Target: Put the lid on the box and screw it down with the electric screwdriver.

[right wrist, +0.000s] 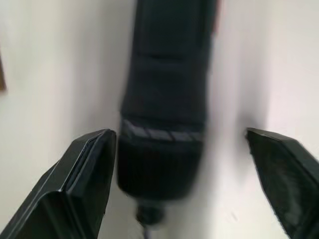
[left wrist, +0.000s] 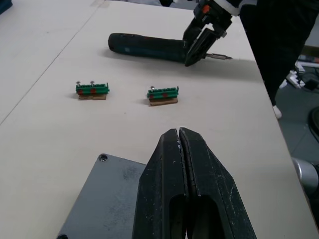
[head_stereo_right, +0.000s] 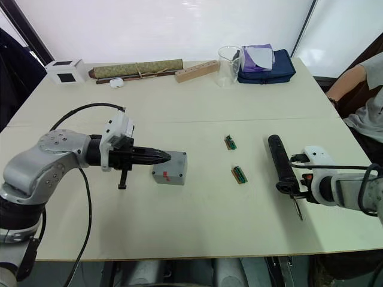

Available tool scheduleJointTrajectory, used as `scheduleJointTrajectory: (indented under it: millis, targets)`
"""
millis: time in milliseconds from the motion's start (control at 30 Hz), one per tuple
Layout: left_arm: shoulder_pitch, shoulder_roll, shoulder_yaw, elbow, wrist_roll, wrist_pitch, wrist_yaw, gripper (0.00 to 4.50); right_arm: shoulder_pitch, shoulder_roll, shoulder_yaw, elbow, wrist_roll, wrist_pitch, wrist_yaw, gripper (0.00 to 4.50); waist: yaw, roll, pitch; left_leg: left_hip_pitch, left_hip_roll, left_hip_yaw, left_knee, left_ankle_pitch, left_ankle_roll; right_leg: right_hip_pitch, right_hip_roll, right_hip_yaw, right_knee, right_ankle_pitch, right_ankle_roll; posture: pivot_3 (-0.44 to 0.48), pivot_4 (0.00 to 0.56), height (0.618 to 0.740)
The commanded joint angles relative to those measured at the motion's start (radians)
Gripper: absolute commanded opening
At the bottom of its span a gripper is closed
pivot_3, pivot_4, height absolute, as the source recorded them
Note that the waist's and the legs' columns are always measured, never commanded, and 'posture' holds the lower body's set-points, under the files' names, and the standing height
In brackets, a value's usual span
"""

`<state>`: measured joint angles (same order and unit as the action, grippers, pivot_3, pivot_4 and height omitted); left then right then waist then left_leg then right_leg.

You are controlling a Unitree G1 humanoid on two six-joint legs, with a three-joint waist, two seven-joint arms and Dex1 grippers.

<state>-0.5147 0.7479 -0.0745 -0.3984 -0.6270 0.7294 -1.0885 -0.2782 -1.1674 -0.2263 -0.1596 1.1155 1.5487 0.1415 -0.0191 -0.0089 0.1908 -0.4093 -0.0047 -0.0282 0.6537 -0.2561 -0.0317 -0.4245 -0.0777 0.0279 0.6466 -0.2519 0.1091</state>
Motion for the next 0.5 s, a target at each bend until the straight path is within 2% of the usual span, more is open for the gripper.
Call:
scheduleJointTrajectory:
  millis: [33,133,300,500]
  targets:
    - [0.002,-0.013,-0.01,-0.031,0.008,-0.026,0.013,0.0,-0.183,-0.122,0.19,0.072,-0.097,-0.029,0.259,4.4,-0.002,0.0,0.0,0.0,0.0,0.0,0.0,0.0,0.0,0.0,0.0,0.0,0.0,0.0,0.0,0.0,0.15,0.74]
    - [-0.002,-0.024,-0.021,-0.032,0.014,-0.028,0.023,0.0,-0.304,-0.155,0.376,0.122,-0.192,-0.068,0.452,4.4,0.0,-0.001,0.0,0.001,0.001,-0.001,0.0,0.0,0.0,0.0,0.002,-0.001,-0.001,0.0,0.0,0.0,0.15,0.74]
    - [0.013,-0.026,-0.016,-0.041,0.015,-0.028,0.046,0.0,-0.487,-0.127,0.622,0.249,-0.371,-0.119,0.698,4.4,-0.004,-0.004,-0.001,0.001,0.002,0.0,0.0,0.0,0.0,0.0,0.002,-0.001,-0.001,0.0,0.0,0.0,0.15,0.74]
    - [0.05,-0.021,0.007,-0.078,-0.003,-0.009,0.084,0.0,-0.546,-0.108,0.769,0.368,-0.572,-0.21,0.857,4.4,-0.003,-0.008,-0.002,0.001,0.002,0.0,0.001,0.0,0.0,0.001,0.002,-0.001,-0.001,0.0,-0.001,0.0,0.15,0.74]
